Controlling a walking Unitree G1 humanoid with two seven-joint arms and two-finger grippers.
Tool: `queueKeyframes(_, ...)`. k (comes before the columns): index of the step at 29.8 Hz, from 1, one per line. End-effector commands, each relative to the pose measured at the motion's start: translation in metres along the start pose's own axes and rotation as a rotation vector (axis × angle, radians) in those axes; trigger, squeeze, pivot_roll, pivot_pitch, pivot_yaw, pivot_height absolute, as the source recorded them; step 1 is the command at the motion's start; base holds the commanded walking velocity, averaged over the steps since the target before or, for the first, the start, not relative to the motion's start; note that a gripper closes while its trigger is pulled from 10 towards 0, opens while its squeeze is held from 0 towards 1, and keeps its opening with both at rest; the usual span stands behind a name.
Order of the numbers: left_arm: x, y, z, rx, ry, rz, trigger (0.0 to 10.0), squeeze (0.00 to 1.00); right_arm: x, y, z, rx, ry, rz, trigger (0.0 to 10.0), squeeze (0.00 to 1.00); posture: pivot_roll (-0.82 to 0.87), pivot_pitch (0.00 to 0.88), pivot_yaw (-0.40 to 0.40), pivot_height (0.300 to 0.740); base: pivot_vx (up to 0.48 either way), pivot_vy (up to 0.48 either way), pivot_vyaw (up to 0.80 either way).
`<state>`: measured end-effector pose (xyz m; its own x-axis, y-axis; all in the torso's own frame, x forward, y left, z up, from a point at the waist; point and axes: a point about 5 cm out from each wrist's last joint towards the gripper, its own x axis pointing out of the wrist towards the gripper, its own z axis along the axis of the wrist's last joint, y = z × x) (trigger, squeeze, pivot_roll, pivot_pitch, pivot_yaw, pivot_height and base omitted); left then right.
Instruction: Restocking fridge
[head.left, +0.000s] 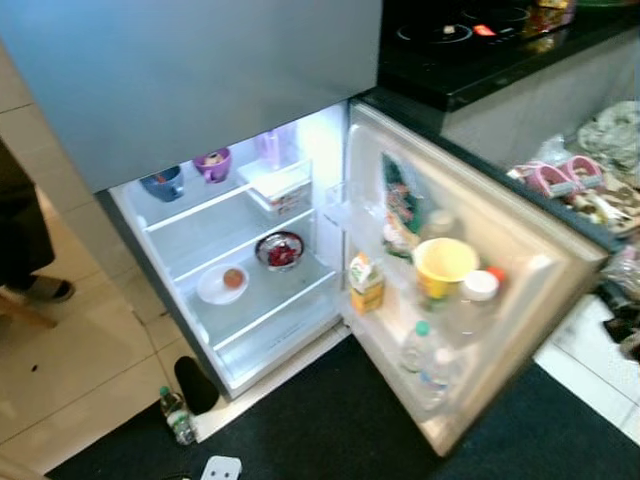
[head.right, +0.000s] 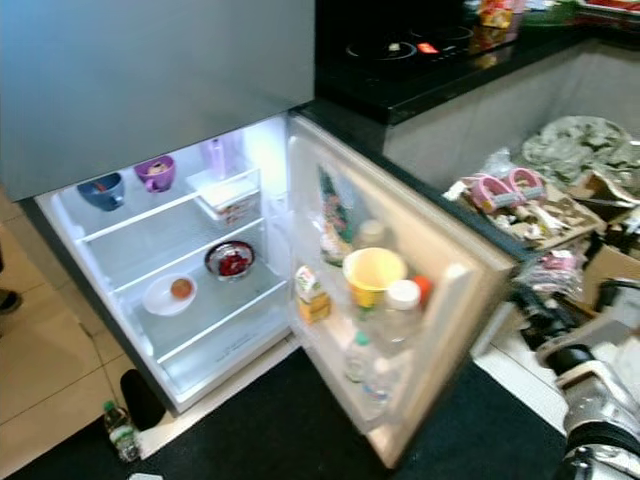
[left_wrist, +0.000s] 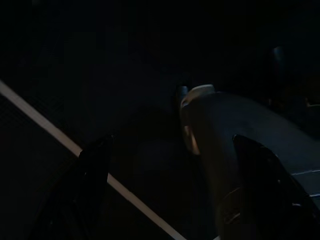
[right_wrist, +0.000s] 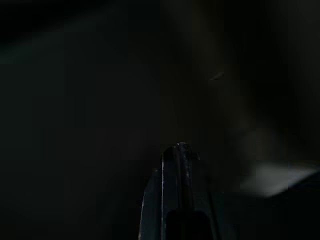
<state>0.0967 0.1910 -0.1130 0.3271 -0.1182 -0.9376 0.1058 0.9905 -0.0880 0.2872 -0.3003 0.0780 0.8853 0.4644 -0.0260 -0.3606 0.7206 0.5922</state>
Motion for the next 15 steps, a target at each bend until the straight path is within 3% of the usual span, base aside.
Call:
queueKeyframes(1, 0.000, -0.008, -0.017, -0.008, 0.065, -0.033, 10.0, 0.00, 0.012, 0.012, -0.014, 0.006, 0.092, 0.116, 10.0, 0.00, -0.04, 0.018, -0.004, 0.740, 0.000, 0.000, 0.00)
queueKeyframes(2, 0.000, -0.008, -0.016, -0.007, 0.064, -0.034, 10.0, 0.00, 0.023, 0.027, -0.030, 0.011, 0.171, 0.238, 10.0, 0.00, -0.04, 0.018, -0.004, 0.740, 0.000, 0.000, 0.00)
queueKeyframes(3, 0.000, -0.008, -0.016, -0.007, 0.064, -0.034, 10.0, 0.00, 0.023, 0.027, -0.030, 0.011, 0.171, 0.238, 10.0, 0.00, -0.04, 0.018, -0.004, 0.740, 0.000, 0.000, 0.00)
queueKeyframes(5, 0.000, -0.009, -0.015, -0.006, 0.061, -0.037, 10.0, 0.00, 0.048, 0.062, -0.060, 0.027, 0.265, 0.454, 10.0, 0.00, -0.04, 0.019, 0.001, 0.740, 0.000, 0.000, 0.00)
queueKeyframes(6, 0.000, -0.009, -0.015, -0.006, 0.061, -0.037, 10.0, 0.00, 0.048, 0.062, -0.060, 0.027, 0.265, 0.454, 10.0, 0.00, -0.04, 0.019, 0.001, 0.740, 0.000, 0.000, 0.00)
queueKeyframes(7, 0.000, -0.009, -0.015, -0.004, 0.061, -0.038, 10.0, 0.00, 0.058, 0.080, -0.069, 0.038, 0.282, 0.541, 10.0, 0.00, -0.04, 0.019, 0.001, 0.740, 0.000, 0.000, 0.00)
queueKeyframes(8, 0.000, -0.009, -0.015, -0.004, 0.061, -0.038, 10.0, 0.00, 0.058, 0.080, -0.069, 0.038, 0.282, 0.541, 10.0, 0.00, -0.04, 0.019, 0.001, 0.740, 0.000, 0.000, 0.00)
queueKeyframes(10, 0.000, -0.008, -0.015, -0.003, 0.061, -0.036, 10.0, 0.00, 0.075, 0.113, -0.078, 0.056, 0.276, 0.695, 10.0, 0.00, -0.04, 0.020, 0.002, 0.740, 0.000, 0.000, 0.00)
queueKeyframes(12, 0.000, -0.008, -0.015, -0.003, 0.060, -0.034, 10.0, 0.00, 0.080, 0.119, -0.081, 0.059, 0.276, 0.716, 10.0, 0.00, -0.03, 0.020, 0.001, 0.740, 0.000, 0.000, 0.00)
queueKeyframes(15, -0.001, -0.006, -0.015, -0.007, 0.060, -0.030, 10.0, 0.00, 0.081, 0.097, -0.091, 0.011, 0.311, 0.547, 10.0, 0.00, -0.02, 0.018, -0.001, 0.740, 0.000, 0.000, 0.00)
